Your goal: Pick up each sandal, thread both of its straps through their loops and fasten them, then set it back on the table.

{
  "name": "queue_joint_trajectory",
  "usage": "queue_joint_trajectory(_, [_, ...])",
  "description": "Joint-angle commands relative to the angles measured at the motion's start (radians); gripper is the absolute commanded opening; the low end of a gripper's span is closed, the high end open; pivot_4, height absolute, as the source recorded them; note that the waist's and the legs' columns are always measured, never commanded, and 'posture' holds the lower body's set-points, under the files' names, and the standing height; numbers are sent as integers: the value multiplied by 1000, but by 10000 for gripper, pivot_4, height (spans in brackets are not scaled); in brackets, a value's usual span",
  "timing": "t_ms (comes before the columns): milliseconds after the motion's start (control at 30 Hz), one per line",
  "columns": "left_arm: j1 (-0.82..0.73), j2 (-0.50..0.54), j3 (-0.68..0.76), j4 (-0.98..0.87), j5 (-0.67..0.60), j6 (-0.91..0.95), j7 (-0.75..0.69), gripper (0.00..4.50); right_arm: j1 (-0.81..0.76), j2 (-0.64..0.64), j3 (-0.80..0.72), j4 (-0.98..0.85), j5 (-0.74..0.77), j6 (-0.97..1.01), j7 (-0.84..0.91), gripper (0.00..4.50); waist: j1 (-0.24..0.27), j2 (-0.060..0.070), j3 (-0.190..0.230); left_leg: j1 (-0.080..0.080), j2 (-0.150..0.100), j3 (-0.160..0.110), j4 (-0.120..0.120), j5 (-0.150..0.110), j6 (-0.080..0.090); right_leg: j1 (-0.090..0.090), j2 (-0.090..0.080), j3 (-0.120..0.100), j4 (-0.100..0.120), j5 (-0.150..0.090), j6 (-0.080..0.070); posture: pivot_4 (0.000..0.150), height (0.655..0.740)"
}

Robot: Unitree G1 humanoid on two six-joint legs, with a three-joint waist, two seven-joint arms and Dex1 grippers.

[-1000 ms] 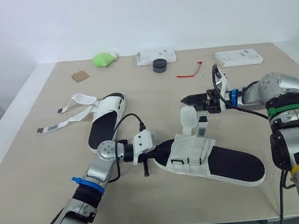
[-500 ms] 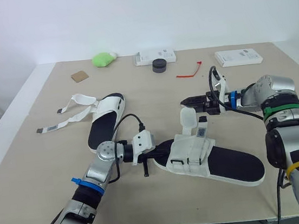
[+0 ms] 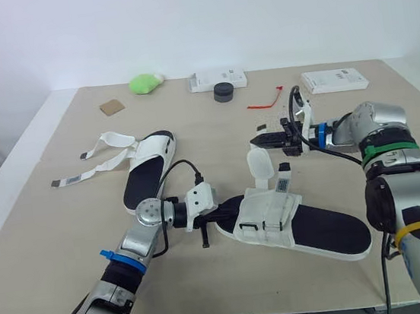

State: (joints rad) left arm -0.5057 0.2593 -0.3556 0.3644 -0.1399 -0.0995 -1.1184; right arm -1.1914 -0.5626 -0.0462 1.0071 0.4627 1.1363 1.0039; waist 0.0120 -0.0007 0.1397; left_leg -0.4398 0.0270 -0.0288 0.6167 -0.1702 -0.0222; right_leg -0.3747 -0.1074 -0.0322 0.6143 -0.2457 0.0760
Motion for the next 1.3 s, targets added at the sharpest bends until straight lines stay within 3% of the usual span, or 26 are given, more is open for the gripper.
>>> queue_joint_trajectory(33, [71,34,-62,114,101,93,30,0,30,-16,-4,-175,14,-40,68,306,0,0,0,0,0,0,0,0,0,0,0,0,0,0,0,1500,7400])
queue_joint_trajectory(300, [73,35,-62,113,100,93,30,0,325,-78,-43,-834,105,-89,102,306,1,0,0,0,0,-2,0,0,0,1,0,-1,0,-1,2,1500,7400])
queue_joint_trajectory(500, [59,34,-63,136,103,85,21,0,565,-100,-43,-1240,21,-424,37,306,-1,-1,0,1,0,-1,0,-1,-2,2,0,-1,0,-2,2,1500,7400])
queue_joint_trajectory(633, [38,32,-64,161,104,77,13,0,719,-122,24,-1401,-212,-860,-4,306,0,-3,1,1,0,-1,0,-2,-4,2,0,-2,0,-1,2,1500,7400])
queue_joint_trajectory(800, [23,26,-65,181,102,71,3,0,952,-215,71,-1348,-481,-1568,-3,306,0,-7,1,1,0,-1,0,1,-9,2,-1,-2,0,-2,3,1500,7400])
queue_joint_trajectory(900, [18,24,-68,192,101,67,-3,0,978,-241,56,-1243,-573,-1852,-75,306,-2,-9,2,3,0,0,0,2,-10,3,-2,-2,-1,-2,3,1500,7400])
queue_joint_trajectory(1067, [7,20,-71,210,101,59,-12,0,952,-251,66,-1148,-663,-2055,-167,306,-2,-10,3,5,1,0,0,2,-10,3,-3,-3,-1,-1,2,1500,7400])
queue_joint_trajectory(1233, [-6,7,-71,228,104,53,-13,0,960,-252,106,-1117,-732,-2065,-209,306,0,-10,2,6,1,1,0,2,-10,5,-3,-3,-1,-1,2,1500,7400])
queue_joint_trajectory(1300, [-7,4,-70,230,105,52,-13,0,983,-263,126,-1140,-720,-2020,-197,6855,1,-10,2,6,1,1,0,2,-10,5,-3,-3,-1,-1,2,1500,7400])
